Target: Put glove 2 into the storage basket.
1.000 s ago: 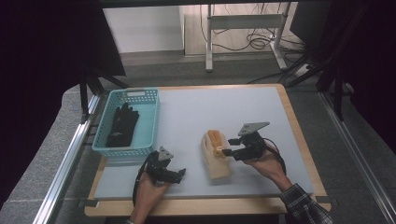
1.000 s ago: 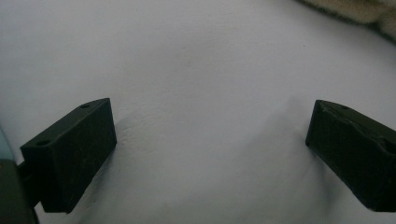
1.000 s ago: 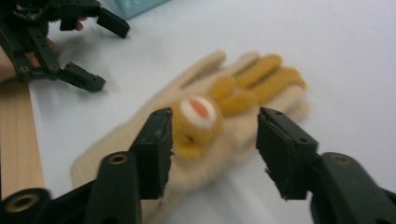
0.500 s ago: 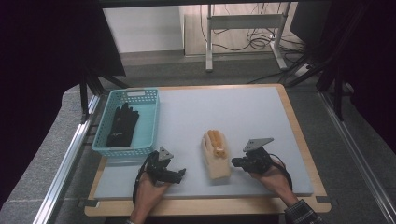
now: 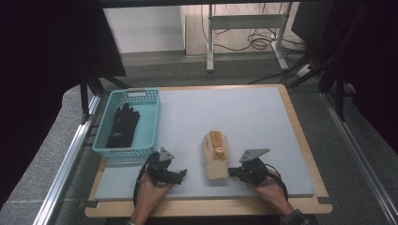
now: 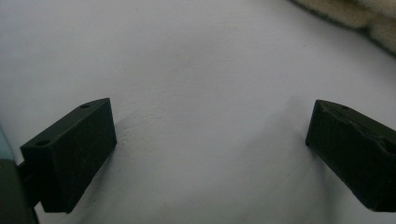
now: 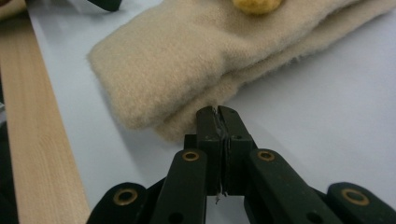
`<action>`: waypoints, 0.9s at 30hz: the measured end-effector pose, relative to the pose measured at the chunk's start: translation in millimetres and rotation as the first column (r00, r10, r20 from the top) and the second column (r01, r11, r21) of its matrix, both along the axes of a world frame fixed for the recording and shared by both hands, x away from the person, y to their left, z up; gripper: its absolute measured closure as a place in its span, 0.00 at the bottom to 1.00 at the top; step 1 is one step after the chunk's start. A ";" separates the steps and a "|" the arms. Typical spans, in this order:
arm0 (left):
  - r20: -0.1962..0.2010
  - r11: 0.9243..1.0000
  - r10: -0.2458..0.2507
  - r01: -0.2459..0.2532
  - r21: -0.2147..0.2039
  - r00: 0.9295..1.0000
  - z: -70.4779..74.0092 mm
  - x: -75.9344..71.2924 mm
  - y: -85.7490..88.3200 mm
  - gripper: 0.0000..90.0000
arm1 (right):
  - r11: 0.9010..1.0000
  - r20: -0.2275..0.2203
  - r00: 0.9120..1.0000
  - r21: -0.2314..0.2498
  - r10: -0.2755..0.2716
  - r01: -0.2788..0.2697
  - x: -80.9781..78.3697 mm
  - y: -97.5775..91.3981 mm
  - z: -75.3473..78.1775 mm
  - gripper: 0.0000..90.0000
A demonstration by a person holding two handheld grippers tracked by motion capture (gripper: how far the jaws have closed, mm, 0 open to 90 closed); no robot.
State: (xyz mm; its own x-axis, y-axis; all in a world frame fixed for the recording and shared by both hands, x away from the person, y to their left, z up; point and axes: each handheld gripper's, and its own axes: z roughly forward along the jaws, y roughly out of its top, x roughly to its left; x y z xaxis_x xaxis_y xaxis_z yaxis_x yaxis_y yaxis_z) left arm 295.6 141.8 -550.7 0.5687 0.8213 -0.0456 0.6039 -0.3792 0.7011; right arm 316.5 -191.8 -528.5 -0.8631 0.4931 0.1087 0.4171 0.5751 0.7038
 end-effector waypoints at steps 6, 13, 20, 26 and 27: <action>-0.003 1.000 0.000 0.000 -0.002 1.000 0.1 0.2 0.5 0.02 | 1.000 0.000 1.000 0.024 0.006 -0.006 -3.5 6.1 -2.7 0.96; -0.006 1.000 0.006 -0.006 -0.021 1.000 0.3 0.2 2.3 0.03 | 1.000 0.049 0.999 -0.016 0.011 -0.010 -12.5 21.3 -2.0 0.96; -0.001 1.000 0.012 -0.012 -0.010 1.000 0.8 -1.7 2.3 0.06 | 1.000 0.047 0.999 0.000 0.002 -0.003 -15.4 33.2 -4.2 0.96; -0.002 1.000 -0.005 0.005 -0.004 1.000 0.8 -5.7 7.9 0.06 | 1.000 0.042 0.999 0.007 0.003 -0.003 -12.6 43.6 -5.3 0.98; -0.002 1.000 -0.005 0.005 -0.004 1.000 0.6 -6.5 8.8 0.06 | 1.000 0.043 0.999 0.004 0.003 -0.003 -12.5 44.9 -5.1 0.98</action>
